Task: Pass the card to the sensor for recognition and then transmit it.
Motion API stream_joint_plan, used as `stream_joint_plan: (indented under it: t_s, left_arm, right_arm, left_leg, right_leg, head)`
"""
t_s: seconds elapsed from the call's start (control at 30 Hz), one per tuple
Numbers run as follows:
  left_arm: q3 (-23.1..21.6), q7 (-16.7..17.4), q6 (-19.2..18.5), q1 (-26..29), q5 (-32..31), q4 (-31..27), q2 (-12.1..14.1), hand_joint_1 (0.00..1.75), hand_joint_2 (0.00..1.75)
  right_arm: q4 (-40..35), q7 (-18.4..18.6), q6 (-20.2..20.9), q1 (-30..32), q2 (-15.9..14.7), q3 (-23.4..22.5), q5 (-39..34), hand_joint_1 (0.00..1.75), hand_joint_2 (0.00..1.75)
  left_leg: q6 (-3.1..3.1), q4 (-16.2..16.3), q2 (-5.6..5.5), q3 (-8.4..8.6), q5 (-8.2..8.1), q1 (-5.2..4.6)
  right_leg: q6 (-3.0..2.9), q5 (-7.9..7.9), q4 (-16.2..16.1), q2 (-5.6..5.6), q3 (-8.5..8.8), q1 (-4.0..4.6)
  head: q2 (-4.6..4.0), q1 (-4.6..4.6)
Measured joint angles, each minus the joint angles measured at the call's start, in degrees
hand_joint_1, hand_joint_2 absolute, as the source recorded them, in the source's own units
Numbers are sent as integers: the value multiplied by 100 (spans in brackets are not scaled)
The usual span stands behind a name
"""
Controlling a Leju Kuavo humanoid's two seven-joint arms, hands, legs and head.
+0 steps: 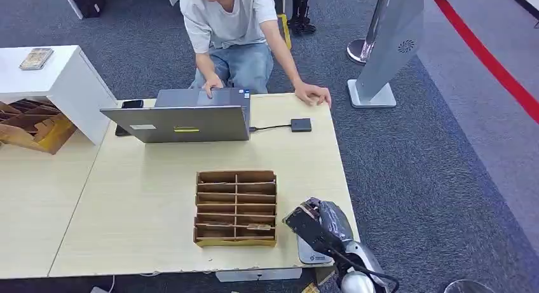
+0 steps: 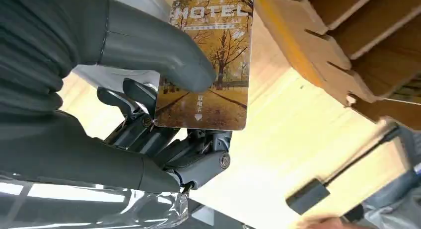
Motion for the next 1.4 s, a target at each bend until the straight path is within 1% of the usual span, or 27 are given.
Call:
stream_joint_plan:
  t_s: [0.4,1.03,1.4]
  left_arm:
    - [101,-52,0,-1,-79,0,0,0,0]
    - [129,-66,0,-1,-120,0,0,0,0]
    - [208,-107,-7,-3,-205,0,0,0,0]
  right_arm:
    - [109,192,0,-17,0,-137,96,175,175]
    - [109,208,-2,-16,2,-267,92,175,175]
    - [109,138,214,2,2,-470,-391,175,175]
  left_leg:
    - [0,0,0,0,0,0]
    - [0,0,0,0,0,0]
    - [0,0,0,0,0,0]
  right_leg:
    - [0,0,0,0,0,0]
    - [0,0,0,0,0,0]
    - [0,0,0,1,-2,0]
  head:
    - [0,2]
    - [0,0]
    - [0,0]
